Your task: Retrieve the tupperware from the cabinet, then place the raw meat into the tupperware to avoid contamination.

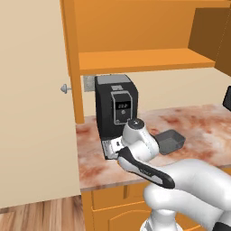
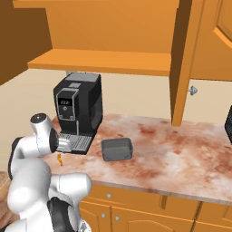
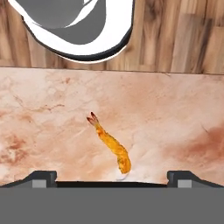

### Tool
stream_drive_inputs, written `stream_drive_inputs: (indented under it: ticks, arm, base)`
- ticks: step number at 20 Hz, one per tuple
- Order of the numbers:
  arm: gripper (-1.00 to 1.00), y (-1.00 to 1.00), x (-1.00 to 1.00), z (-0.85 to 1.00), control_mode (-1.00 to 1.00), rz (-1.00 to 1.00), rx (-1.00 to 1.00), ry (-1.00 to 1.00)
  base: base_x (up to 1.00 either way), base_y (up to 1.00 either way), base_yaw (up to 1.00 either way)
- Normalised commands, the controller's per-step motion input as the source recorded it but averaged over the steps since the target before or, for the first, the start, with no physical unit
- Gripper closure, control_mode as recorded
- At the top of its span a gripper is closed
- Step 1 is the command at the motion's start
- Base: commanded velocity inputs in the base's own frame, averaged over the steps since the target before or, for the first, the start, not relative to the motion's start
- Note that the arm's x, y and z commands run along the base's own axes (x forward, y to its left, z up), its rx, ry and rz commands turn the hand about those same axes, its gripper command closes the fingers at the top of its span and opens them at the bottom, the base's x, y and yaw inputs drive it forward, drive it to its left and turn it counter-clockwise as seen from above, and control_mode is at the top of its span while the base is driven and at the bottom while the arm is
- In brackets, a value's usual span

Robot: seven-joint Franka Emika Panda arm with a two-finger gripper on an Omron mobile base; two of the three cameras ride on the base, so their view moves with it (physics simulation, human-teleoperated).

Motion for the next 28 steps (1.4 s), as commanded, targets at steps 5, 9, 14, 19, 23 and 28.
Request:
stream_drive_inputs:
  ticks: [5, 9, 14, 19, 23, 28]
  arm:
    - [-1.00, 0.00, 0.17, -0.23, -1.00, 0.00, 0.00, 0.02]
    - [-1.00, 0.00, 0.01, -0.28, -1.00, 0.00, 0.00, 0.07]
    - [-1.00, 0.01, 0.00, -0.25, -1.00, 0.00, 0.00, 0.09]
    - [-1.00, 0.01, 0.00, -0.17, -1.00, 0.00, 0.00, 0.06]
    - [-1.00, 0.00, 0.01, -0.10, -1.00, 0.00, 0.00, 0.03]
    - [-1.00, 0.00, 0.00, -0.12, -1.00, 0.00, 0.00, 0.03]
  base:
    - [0.00, 0.00, 0.00]
    - [0.00, 0.00, 0.00]
    - [0.00, 0.00, 0.00]
    - [0.00, 0.00, 0.00]
    - [0.00, 0.00, 0.00]
    - [0.00, 0.00, 0.00]
